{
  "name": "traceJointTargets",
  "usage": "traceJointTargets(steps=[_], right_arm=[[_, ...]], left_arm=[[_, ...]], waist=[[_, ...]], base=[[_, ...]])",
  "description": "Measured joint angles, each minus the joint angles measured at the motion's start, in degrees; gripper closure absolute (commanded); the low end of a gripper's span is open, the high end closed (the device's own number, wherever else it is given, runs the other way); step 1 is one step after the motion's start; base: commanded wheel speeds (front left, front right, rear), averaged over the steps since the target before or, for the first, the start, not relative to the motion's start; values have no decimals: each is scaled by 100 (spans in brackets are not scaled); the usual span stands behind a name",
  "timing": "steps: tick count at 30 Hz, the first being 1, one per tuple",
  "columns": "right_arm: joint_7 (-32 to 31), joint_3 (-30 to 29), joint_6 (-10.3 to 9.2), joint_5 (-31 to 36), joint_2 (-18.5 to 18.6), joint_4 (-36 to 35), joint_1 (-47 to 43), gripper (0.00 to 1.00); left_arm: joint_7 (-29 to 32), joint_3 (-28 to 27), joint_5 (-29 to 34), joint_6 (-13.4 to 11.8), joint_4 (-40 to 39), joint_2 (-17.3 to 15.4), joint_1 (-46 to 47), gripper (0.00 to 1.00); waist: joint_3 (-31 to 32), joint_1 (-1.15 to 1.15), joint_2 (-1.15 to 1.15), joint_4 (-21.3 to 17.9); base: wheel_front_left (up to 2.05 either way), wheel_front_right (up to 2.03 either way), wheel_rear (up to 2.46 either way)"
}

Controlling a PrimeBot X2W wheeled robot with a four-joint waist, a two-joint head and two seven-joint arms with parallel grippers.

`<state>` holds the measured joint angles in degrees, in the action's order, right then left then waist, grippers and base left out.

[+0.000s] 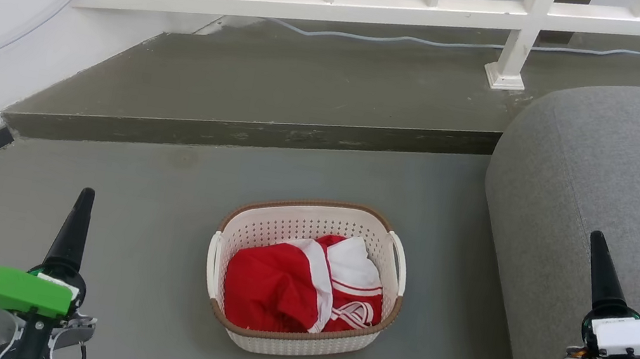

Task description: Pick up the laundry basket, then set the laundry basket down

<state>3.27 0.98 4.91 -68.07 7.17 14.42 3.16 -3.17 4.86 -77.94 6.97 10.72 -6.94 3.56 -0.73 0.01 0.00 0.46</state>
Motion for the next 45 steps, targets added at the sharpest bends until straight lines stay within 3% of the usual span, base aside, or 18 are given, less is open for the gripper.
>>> traceJointTargets(steps=[19,45], right_arm=[[278,414,-392,1806,121,-319,59,0],[751,1065,-804,4086,243,-210,63,0]], left_arm=[[-323,419,1745,-147,-208,-244,207,0],[-773,1168,4434,-761,-423,-457,227,0]], waist=[[-48,0,0,43],[-124,0,0,84]], base=[[0,0,0],[0,0,0]])
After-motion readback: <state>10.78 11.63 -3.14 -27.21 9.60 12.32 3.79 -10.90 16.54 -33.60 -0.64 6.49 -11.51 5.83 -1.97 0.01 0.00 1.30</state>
